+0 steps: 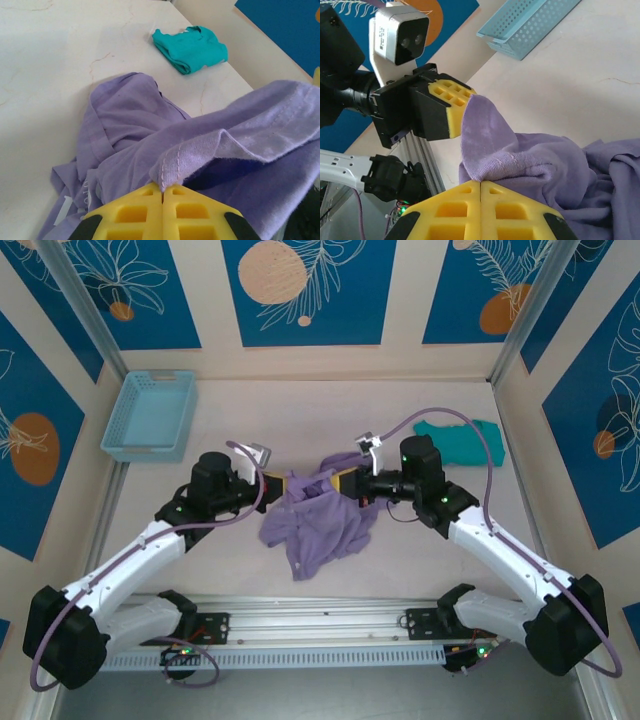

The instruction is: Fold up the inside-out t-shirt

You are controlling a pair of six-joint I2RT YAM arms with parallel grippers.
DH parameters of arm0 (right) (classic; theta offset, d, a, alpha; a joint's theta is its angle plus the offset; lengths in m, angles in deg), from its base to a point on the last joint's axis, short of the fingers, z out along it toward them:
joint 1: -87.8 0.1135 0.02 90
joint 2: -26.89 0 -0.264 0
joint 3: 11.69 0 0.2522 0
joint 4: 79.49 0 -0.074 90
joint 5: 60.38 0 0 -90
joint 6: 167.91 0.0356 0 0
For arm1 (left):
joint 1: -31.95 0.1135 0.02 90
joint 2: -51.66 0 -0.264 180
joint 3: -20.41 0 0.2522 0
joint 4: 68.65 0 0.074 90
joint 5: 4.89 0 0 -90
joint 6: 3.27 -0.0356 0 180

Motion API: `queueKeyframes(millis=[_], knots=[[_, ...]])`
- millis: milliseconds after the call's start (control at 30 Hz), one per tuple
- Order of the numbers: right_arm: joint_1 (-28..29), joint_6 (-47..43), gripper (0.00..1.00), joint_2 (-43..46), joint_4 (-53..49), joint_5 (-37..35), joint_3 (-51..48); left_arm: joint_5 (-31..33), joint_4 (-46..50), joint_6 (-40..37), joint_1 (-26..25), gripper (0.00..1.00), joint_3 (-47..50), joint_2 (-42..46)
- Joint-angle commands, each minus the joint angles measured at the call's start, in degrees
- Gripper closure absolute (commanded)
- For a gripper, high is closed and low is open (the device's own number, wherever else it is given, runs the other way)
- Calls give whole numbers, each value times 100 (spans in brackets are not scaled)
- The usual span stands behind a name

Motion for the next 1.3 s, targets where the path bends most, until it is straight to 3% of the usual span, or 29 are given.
queueKeyframes(millis=[0, 133, 267, 400, 633, 1067, 1167, 1267], knots=[[209, -375, 100, -63, -594, -638, 217, -624, -319, -95, -33, 100, 9, 215], [805, -1208, 95, -308, -1391, -2338, 475, -1586, -991, 153, -28, 100, 89, 252], [1360, -1707, 84, -629, -1946, -3935, 803, -1927, -1367, 340, -29, 100, 127, 231], [1738, -2278, 70, -478, -1825, -4562, 783, -1861, -1282, 299, -23, 100, 118, 227], [2027, -3132, 54, -143, -1466, -4584, 556, -1823, -1275, 308, -24, 100, 127, 206], [2025, -3407, 51, -721, -980, -3987, 777, -1780, -1242, 307, -28, 100, 174, 247], [2012, -3372, 57, -798, -927, -4113, 861, -1756, -1220, 278, -28, 100, 168, 244], [1967, -3308, 77, -722, -910, -4160, 877, -1712, -1165, 238, -32, 100, 162, 244]])
